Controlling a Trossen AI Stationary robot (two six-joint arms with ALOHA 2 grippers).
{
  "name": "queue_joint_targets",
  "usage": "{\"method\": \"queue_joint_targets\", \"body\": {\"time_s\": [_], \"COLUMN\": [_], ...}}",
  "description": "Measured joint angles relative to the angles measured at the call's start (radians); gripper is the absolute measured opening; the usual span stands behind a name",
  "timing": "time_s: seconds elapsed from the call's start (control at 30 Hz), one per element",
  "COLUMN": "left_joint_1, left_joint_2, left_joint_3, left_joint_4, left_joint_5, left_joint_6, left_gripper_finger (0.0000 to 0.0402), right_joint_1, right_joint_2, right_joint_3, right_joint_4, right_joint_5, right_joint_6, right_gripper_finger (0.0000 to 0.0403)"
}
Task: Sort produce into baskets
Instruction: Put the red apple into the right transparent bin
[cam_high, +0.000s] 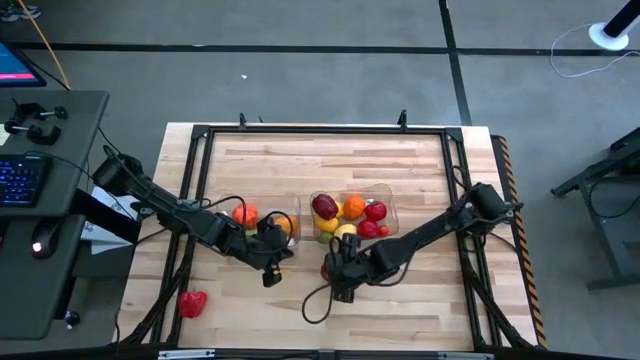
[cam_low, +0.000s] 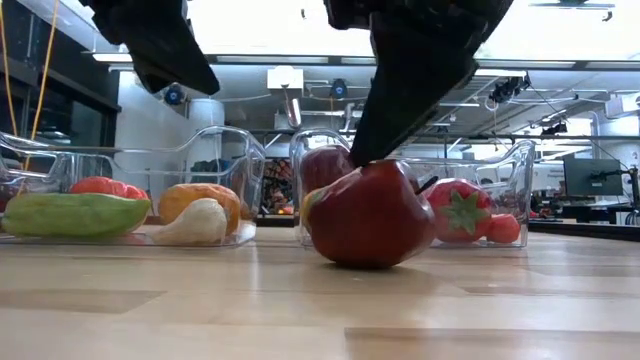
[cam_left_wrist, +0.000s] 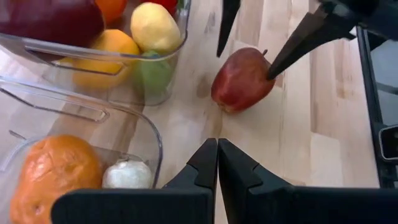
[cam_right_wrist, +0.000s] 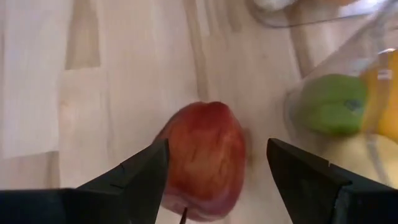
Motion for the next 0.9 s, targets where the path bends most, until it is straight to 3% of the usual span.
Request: {"method": "queue_joint_targets", "body": {"time_s": [0.63,0.9], "left_joint_1": [0.001,0.001], "left_joint_2": [0.0,0.0], "left_joint_3": [0.0,0.0], "left_joint_4": [0.009,0.009], "left_joint_5": [-0.005,-0.013], "left_joint_6": [-0.007,-0.009], "left_gripper_finger": [0.0,0.0], "right_joint_1": [-0.008,-0.01], "right_joint_2": [0.079,0.109], "right_joint_3": [0.005,0.008], "right_joint_4": [0.01,-0.063], "right_joint_5": [-0.073,-0.172], "right_joint_6": [0.028,0.045], "right_gripper_finger": [0.0265,0.0266]}}
